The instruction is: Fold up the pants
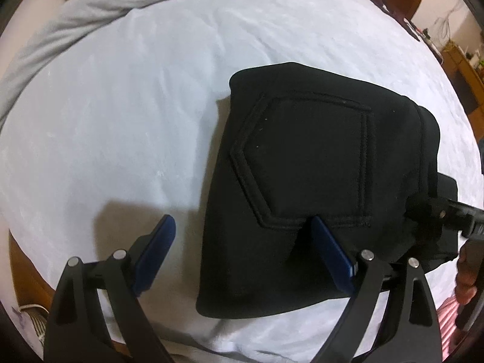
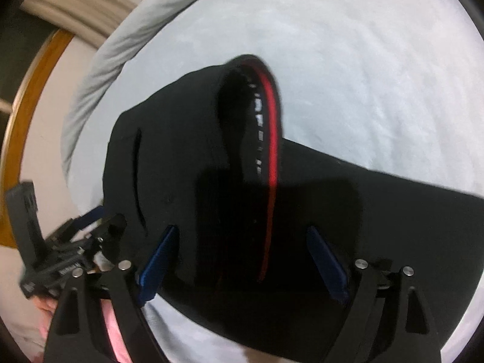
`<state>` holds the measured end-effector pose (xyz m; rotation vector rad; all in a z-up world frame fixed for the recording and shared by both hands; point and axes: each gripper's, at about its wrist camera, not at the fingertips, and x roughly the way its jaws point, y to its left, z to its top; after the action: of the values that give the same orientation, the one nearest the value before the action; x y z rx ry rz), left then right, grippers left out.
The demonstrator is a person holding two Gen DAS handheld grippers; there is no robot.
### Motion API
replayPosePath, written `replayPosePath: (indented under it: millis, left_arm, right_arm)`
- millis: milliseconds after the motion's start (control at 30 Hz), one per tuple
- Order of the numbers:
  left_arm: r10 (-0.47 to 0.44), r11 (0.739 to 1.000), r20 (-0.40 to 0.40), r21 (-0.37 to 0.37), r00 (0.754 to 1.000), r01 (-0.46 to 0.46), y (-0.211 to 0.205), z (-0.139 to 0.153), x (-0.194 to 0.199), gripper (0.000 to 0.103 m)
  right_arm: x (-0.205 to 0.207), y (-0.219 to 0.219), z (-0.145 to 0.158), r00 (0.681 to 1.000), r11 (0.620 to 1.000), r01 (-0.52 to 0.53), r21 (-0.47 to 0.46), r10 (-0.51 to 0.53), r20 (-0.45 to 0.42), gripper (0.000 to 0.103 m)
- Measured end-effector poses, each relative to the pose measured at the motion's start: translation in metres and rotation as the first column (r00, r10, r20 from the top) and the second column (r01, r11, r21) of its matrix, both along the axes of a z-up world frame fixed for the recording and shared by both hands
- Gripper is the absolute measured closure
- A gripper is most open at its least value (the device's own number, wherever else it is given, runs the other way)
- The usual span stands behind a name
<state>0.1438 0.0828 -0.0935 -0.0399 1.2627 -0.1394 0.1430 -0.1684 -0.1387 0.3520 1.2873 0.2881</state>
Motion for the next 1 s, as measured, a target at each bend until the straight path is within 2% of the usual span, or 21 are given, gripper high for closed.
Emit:
replayPosePath:
  millis: [67, 100, 133, 267, 367, 500, 600, 667, 833, 1000]
  left_arm:
    - [0.011, 1.000, -0.016, -0.019, 1.000, -0.012, 0.003, -0.002, 0.001, 0.012]
    - [0.016, 1.000, -0.023, -0.026, 1.000, -0.017, 0.004, -0.002, 0.000, 0.012]
    - [0.020, 0.999, -0.026, -0.027, 0.999, -0.021, 0.005, -0.002, -0.001, 0.012]
    - [0.032, 0.999, -0.034, -0.019, 0.999, -0.033, 0.003, 0.003, -0.002, 0.012]
    - [0.062, 0.997, -0.031, -0.048, 0.998, -0.063, 0.006, 0.010, -0.002, 0.013]
    - [0.111, 0.989, -0.012, -0.098, 0.994, -0.112, 0.016, 0.029, -0.003, 0.013]
    - [0.129, 0.985, 0.001, -0.115, 0.992, -0.128, 0.020, 0.041, -0.004, 0.013]
    - [0.132, 0.983, 0.008, -0.128, 0.991, -0.130, 0.021, 0.047, -0.006, 0.013]
    - [0.098, 0.987, 0.008, -0.130, 0.995, -0.096, 0.008, 0.051, -0.006, 0.013]
    - [0.028, 0.994, 0.006, -0.107, 1.000, -0.027, -0.025, 0.045, -0.010, 0.013]
  right_arm:
    - [-0.001, 0.007, 0.002, 0.999, 1.000, -0.030, 0.002, 0.030, 0.026, 0.047]
    - [-0.001, 0.009, 0.002, 0.999, 0.999, -0.033, 0.008, 0.033, 0.028, 0.053]
    - [-0.001, 0.011, 0.001, 0.999, 0.999, -0.043, 0.026, 0.043, 0.030, 0.064]
    - [-0.006, 0.013, 0.003, 0.997, 0.998, -0.057, 0.016, 0.057, 0.050, 0.073]
    - [-0.011, 0.014, 0.011, 0.996, 0.998, -0.059, 0.022, 0.057, 0.075, 0.083]
    - [-0.016, 0.011, 0.029, 0.991, 0.993, -0.068, 0.092, 0.057, 0.117, 0.086]
    - [-0.026, 0.003, 0.049, 0.987, 0.983, -0.072, 0.168, 0.046, 0.157, 0.087]
    - [-0.032, -0.004, 0.060, 0.983, 0.980, -0.067, 0.186, 0.034, 0.179, 0.087]
    - [-0.061, -0.044, 0.084, 0.977, 0.981, -0.024, 0.194, -0.018, 0.212, 0.087]
    - [-0.086, -0.087, 0.094, 0.973, 0.987, 0.045, 0.154, -0.079, 0.218, 0.087]
